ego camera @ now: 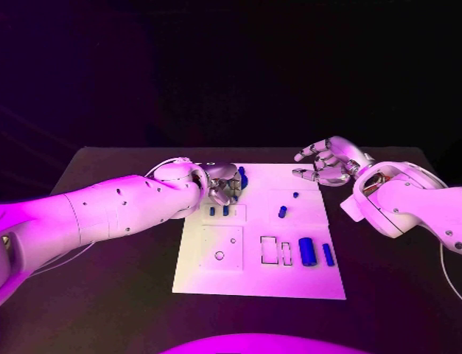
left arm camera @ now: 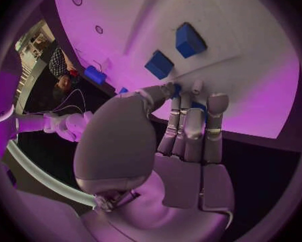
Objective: Assemble the parts on the task board
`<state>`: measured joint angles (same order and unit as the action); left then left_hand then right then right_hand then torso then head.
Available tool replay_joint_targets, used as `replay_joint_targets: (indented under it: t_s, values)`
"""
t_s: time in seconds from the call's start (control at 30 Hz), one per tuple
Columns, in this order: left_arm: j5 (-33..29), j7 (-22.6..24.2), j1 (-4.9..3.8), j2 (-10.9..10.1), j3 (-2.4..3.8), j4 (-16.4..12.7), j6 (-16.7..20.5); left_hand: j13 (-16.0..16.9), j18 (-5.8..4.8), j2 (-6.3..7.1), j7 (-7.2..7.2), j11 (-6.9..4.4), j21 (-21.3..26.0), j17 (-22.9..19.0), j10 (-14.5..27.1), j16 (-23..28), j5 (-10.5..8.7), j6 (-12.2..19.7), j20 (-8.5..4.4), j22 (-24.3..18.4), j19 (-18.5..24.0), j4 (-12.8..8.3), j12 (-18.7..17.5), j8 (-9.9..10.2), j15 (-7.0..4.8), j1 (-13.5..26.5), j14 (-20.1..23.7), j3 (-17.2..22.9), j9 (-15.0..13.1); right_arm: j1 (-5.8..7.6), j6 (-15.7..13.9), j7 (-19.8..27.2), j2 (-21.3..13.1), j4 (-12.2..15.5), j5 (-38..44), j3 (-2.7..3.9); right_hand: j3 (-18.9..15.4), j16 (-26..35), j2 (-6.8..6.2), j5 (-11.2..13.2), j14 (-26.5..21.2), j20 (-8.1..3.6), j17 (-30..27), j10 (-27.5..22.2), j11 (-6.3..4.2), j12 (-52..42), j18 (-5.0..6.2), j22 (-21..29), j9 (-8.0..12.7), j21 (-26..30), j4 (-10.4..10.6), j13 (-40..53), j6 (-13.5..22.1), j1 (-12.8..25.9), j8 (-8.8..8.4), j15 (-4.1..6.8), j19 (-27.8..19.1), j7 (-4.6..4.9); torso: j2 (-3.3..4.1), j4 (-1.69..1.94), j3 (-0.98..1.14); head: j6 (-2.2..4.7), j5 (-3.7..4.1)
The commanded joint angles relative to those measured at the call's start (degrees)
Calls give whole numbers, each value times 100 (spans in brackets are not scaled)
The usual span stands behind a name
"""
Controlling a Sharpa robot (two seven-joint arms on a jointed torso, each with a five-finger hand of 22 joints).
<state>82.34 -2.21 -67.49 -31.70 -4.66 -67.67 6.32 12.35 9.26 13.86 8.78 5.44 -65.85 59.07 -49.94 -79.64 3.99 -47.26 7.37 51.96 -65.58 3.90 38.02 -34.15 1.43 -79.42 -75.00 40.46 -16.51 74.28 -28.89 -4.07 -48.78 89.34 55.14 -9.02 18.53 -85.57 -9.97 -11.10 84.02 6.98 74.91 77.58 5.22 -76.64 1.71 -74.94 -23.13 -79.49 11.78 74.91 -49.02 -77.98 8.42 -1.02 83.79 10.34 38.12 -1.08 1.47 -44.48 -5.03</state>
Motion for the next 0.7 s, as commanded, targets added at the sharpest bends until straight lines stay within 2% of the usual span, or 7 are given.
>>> replay_joint_targets:
  t_s: [0.03,0.07,0.33,0.5,0.7]
  values:
    - [-91,52,13,17,-12,17,-52,-60,-110,-87,-16,-21,-77,36,-129,-43,-24,-99,-14,90,-83,-33,-121,49,-19,5,-83,41,4,-3,40,51,6,11,24,0,44,15,-4,-19,371,-1,621,-6,-4,-7,90,-939,5,-11,8,218,-37,22,22,14,-11,-23,2,-5,0,3,5]
    - [-96,55,13,17,-12,21,-36,-87,-149,-136,-34,-48,-220,200,-272,-117,-28,-202,-30,289,-228,-75,-184,65,-45,-10,-216,46,-7,-3,40,51,6,12,24,0,44,15,-4,-19,371,-1,621,-6,-4,-7,90,-939,5,-11,8,218,-37,22,22,14,-11,-23,1,-5,0,0,7]
    - [-146,110,13,2,-13,32,234,-146,-235,-286,-98,-153,-540,381,-770,-204,-24,-538,-126,719,-551,-305,-480,215,-146,-79,-473,51,-67,-3,37,49,9,13,29,0,51,17,-4,-24,370,-2,618,-6,-6,-6,91,-936,4,-3,6,216,-42,18,27,15,-15,-25,0,3,-4,7,19]
    - [-249,200,15,-40,-9,-4,486,-143,-255,-303,-104,-170,-614,424,-894,-218,-16,-609,-155,816,-626,-391,-584,299,-166,-91,-534,71,-85,-3,34,51,10,13,31,0,51,17,-4,-24,370,-2,618,-6,-6,-6,91,-936,4,-3,6,216,-42,18,27,15,-15,-25,-1,0,-3,18,24]
    - [-443,268,17,-166,47,-142,658,-142,-261,-287,-95,-164,-636,447,-926,-225,-14,-638,-162,842,-649,-408,-644,344,-163,-54,-560,64,-94,-3,36,53,11,7,32,0,60,19,-6,-30,370,-3,615,-2,-7,-9,91,-935,3,-2,2,218,-49,13,33,17,-15,-27,-7,2,-7,28,24]
